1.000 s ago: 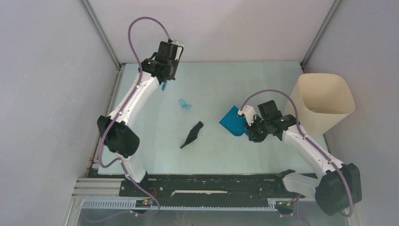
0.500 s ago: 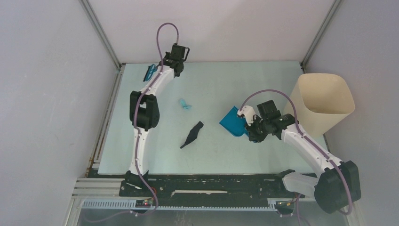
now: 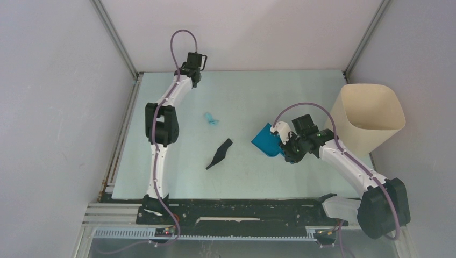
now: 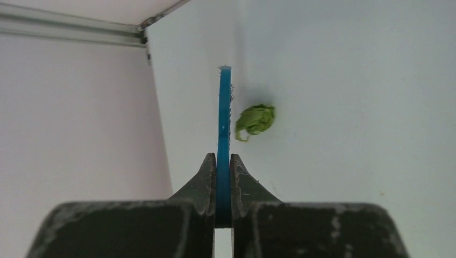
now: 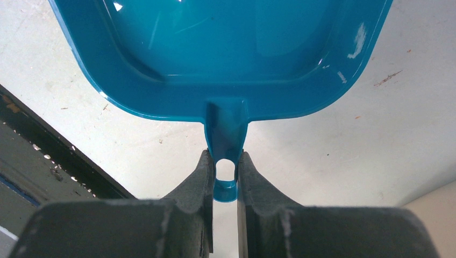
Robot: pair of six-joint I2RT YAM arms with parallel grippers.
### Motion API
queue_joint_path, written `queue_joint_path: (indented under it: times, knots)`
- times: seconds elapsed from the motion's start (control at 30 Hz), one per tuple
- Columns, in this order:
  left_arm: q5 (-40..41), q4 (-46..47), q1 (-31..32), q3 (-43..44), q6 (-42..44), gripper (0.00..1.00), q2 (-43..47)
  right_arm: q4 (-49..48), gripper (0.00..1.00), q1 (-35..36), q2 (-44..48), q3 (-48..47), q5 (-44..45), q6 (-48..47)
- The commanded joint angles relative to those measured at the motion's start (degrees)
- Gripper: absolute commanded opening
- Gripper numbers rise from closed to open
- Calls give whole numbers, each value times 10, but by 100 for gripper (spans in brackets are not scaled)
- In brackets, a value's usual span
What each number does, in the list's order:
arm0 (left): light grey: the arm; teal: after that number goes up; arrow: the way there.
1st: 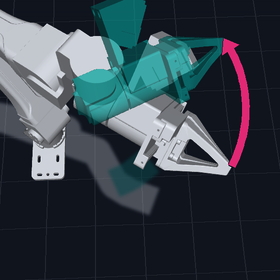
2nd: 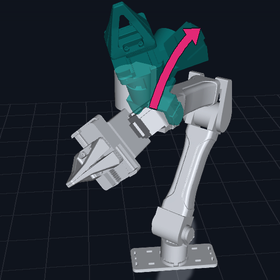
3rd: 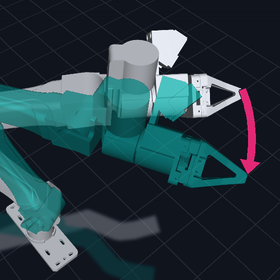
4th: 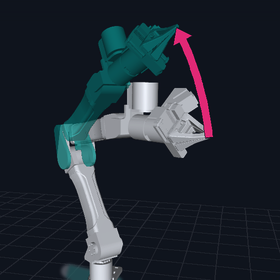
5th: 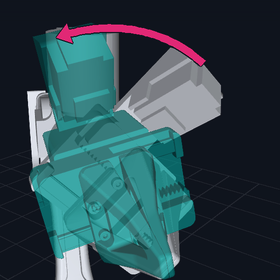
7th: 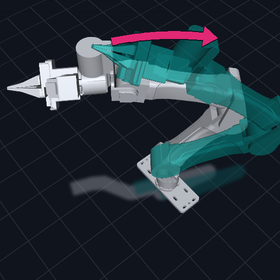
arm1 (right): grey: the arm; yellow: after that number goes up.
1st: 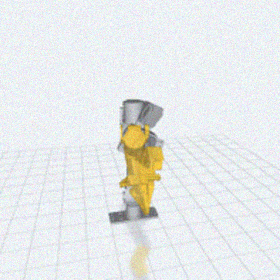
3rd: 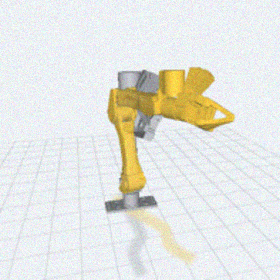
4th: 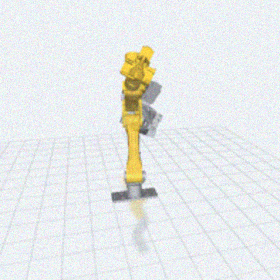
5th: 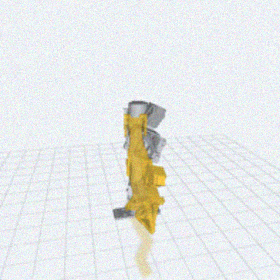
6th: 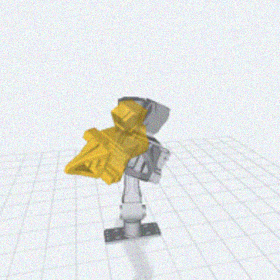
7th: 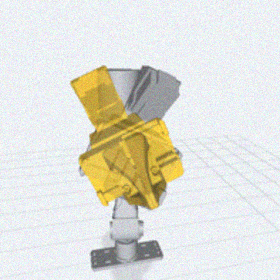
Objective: Sweep away the paper scraps from the table
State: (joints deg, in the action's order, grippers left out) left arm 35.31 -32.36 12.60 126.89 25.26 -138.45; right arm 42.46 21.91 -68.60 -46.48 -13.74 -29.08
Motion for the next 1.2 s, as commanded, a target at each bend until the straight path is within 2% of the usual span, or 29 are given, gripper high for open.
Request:
queue_joint_path:
  times: [0.0,0.2,0.33,0.43,0.57,0.63,0.8,1.03,1.17]
  knots:
    - [-90,-21,6,1,-29,0,20,-14,10,7,1,-1,4,-6]
    - [-144,-57,29,-22,-38,0,37,-13,10,4,7,0,-1,-5]
    - [-140,-68,68,-66,-55,0,66,-14,10,5,6,0,-1,-5]
    - [-149,-62,109,-126,-74,0,116,-14,10,4,8,0,3,-5]
    - [-133,-119,170,-152,-85,0,164,-14,10,3,15,0,3,-4]
    - [-148,-160,192,-175,-100,0,192,-13,10,0,13,0,1,-4]
    - [-204,-184,236,-273,-144,0,280,-13,10,-5,15,0,0,-5]
    - [-131,-219,269,-279,-206,0,369,-12,10,-12,15,0,-4,-4]
    - [-153,-213,277,-303,-243,0,435,-12,10,-13,4,0,-4,-4]
